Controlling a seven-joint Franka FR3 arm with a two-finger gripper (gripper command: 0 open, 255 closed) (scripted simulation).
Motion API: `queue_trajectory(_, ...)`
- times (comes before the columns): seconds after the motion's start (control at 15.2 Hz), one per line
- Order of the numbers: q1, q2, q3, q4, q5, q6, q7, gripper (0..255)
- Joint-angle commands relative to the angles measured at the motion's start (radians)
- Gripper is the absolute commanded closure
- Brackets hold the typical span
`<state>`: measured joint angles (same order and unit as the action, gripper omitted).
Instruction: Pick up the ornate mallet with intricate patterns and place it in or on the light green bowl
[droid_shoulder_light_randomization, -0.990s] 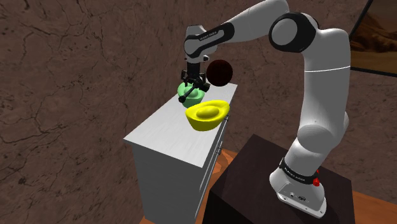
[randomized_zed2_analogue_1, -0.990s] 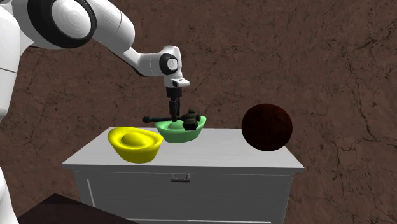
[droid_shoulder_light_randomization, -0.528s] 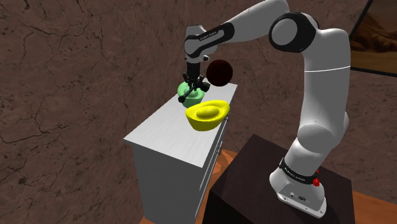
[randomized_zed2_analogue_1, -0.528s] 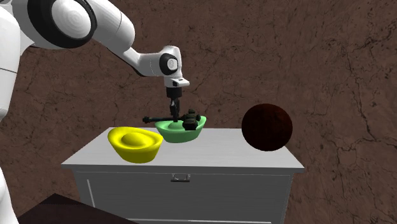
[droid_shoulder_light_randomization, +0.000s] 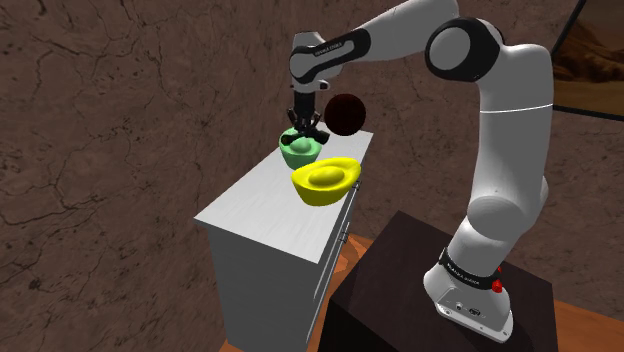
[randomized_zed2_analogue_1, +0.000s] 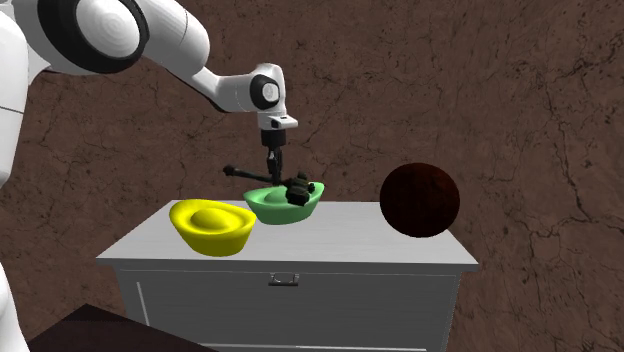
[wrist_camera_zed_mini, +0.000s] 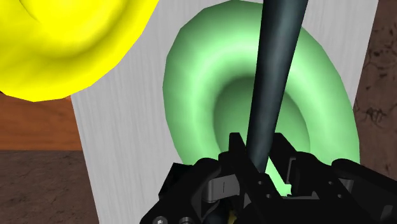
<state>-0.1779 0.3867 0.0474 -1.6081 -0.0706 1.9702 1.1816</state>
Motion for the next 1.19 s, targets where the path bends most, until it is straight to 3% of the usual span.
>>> queue_trajectory(0.0,0.0,-0.009,0.0,0.011,0.001,-0.021,-0.001,255)
queue_trajectory(0.73,0.001,-0.033,0.001,0.113,0.005,-0.146,-0.008,255)
queue_trajectory(0.99,-0.028,0.136,-0.015,0.393,0.005,-0.254,-0.062,255)
queue_trajectory(1.12,-0.029,0.135,-0.014,0.364,0.005,-0.226,-0.06,255)
